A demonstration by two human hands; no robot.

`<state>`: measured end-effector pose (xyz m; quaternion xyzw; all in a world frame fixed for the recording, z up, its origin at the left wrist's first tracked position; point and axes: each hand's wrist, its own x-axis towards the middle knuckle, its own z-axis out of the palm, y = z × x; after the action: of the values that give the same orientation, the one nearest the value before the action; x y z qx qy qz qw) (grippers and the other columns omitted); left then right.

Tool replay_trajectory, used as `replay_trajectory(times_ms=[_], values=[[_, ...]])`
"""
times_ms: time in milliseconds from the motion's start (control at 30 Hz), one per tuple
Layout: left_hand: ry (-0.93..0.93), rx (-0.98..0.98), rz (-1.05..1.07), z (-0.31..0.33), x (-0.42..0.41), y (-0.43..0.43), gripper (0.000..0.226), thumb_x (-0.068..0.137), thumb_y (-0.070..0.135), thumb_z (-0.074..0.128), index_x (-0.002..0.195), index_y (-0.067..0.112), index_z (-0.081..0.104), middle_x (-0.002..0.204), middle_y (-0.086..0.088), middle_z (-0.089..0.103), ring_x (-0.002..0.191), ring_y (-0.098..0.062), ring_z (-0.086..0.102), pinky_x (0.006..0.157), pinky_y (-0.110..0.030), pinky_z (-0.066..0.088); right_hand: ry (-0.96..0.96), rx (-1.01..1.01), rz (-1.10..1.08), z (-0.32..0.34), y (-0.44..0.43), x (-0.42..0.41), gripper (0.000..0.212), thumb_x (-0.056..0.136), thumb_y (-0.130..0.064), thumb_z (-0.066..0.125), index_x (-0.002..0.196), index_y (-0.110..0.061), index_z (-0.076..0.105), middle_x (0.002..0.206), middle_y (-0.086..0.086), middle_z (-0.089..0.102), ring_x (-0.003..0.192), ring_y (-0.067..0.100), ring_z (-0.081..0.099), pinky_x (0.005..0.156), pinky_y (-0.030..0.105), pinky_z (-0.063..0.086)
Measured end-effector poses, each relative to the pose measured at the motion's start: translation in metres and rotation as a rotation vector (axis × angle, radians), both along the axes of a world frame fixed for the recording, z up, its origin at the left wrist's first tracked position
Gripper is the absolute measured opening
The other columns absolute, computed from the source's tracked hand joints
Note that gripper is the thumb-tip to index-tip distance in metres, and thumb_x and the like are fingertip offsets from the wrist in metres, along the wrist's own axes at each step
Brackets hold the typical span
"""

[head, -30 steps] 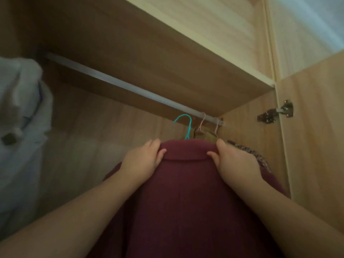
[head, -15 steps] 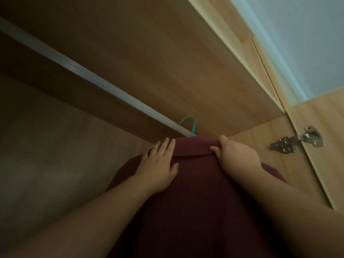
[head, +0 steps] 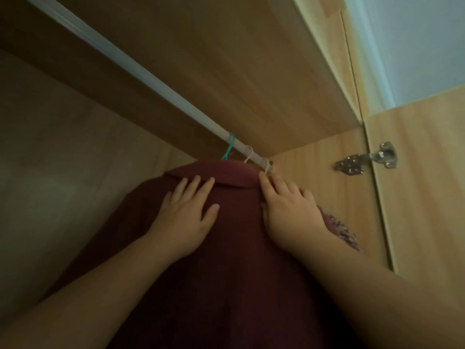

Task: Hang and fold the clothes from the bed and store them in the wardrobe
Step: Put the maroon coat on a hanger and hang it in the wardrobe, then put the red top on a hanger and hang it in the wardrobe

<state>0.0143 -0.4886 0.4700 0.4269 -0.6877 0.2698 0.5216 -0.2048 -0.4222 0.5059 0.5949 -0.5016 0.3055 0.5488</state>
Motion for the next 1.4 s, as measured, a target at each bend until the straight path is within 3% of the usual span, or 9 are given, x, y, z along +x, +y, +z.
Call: replay_trajectory(times_ms=[67,133,367,567,733,867,1167,1267,1400], values=[[-0.049,-0.021,-0.015,-0.022,-0.026,0.039,0.076,0.084,0.068,0.008,0.155,0.041,0.007,0.166,0.005,0.008,0.152,-0.018,0.000,0.122,-0.046,0.008,0.009,0.072,-0.040,-0.036,0.033,-0.017,0.062,0.098,-0.046,0.031,0.155,-0.027,0.021,0.162,0.001,0.023,0.148,0.024,0.020,0.114,0.050,0.026],[-0.114,-0.032,-0.052,-0.046,-0.061,0.081,0.074,0.085,0.066,0.011,0.154,0.040,0.013,0.165,0.005,0.013,0.152,-0.018,0.002,0.123,-0.044,0.009,-0.024,0.124,-0.055,-0.076,0.070,-0.043,0.062,0.096,-0.050,0.033,0.154,-0.031,0.026,0.162,-0.002,0.024,0.150,0.022,0.015,0.118,0.050,0.020],[-0.360,0.017,-0.352,-0.168,-0.218,0.219,0.062,0.094,0.056,0.025,0.153,0.038,0.020,0.163,0.004,0.021,0.152,-0.020,0.008,0.123,-0.045,0.013,-0.270,0.295,-0.209,-0.224,0.237,-0.162,0.056,0.094,-0.043,0.037,0.149,-0.030,0.035,0.158,-0.002,0.034,0.148,0.020,0.024,0.114,0.039,0.031],[-0.522,0.366,-0.599,-0.348,-0.345,0.343,0.065,0.096,0.057,0.032,0.155,0.039,0.014,0.166,0.004,0.014,0.153,-0.019,0.000,0.122,-0.039,0.006,-0.548,0.402,-0.412,-0.386,0.436,-0.274,0.061,0.090,-0.030,0.052,0.149,-0.027,0.040,0.156,0.001,0.037,0.147,0.022,0.025,0.114,0.040,0.031],[-0.667,0.599,-0.839,-0.468,-0.448,0.473,0.065,0.097,0.056,0.035,0.156,0.038,0.012,0.166,0.003,0.011,0.153,-0.021,0.004,0.123,-0.041,0.014,-0.801,0.526,-0.684,-0.499,0.603,-0.323,0.061,0.094,-0.033,0.053,0.151,-0.023,0.036,0.159,0.006,0.032,0.148,0.028,0.025,0.117,0.042,0.025],[-0.809,0.698,-0.954,-0.534,-0.508,0.566,0.065,0.095,0.050,0.043,0.154,0.031,0.023,0.164,-0.004,0.021,0.151,-0.027,0.017,0.119,-0.044,0.023,-1.001,0.606,-0.841,-0.571,0.708,-0.326,0.060,0.091,-0.032,0.054,0.148,-0.020,0.040,0.157,0.006,0.034,0.147,0.029,0.026,0.116,0.047,0.028],[-1.095,0.729,-1.112,-0.635,-0.577,0.687,0.067,0.094,0.048,0.048,0.154,0.025,0.029,0.160,-0.011,0.029,0.147,-0.033,0.024,0.117,-0.044,0.028,-1.303,0.579,-1.029,-0.658,0.837,-0.364,0.060,0.092,-0.033,0.051,0.149,-0.021,0.035,0.157,0.004,0.033,0.147,0.025,0.021,0.116,0.044,0.026],[-1.134,0.721,-1.182,-0.656,-0.608,0.710,0.065,0.093,0.045,0.052,0.151,0.022,0.035,0.156,-0.012,0.036,0.144,-0.033,0.030,0.113,-0.044,0.033,-1.371,0.580,-1.074,-0.675,0.863,-0.390,0.060,0.094,-0.033,0.050,0.150,-0.022,0.034,0.158,0.003,0.030,0.148,0.025,0.020,0.116,0.045,0.028],[-1.162,0.772,-1.186,-0.679,-0.669,0.728,0.064,0.096,0.046,0.047,0.154,0.025,0.029,0.160,-0.009,0.030,0.147,-0.030,0.025,0.116,-0.042,0.029,-1.437,0.599,-1.109,-0.691,0.891,-0.443,0.059,0.096,-0.034,0.047,0.151,-0.023,0.031,0.158,0.002,0.030,0.147,0.024,0.020,0.116,0.044,0.028]])
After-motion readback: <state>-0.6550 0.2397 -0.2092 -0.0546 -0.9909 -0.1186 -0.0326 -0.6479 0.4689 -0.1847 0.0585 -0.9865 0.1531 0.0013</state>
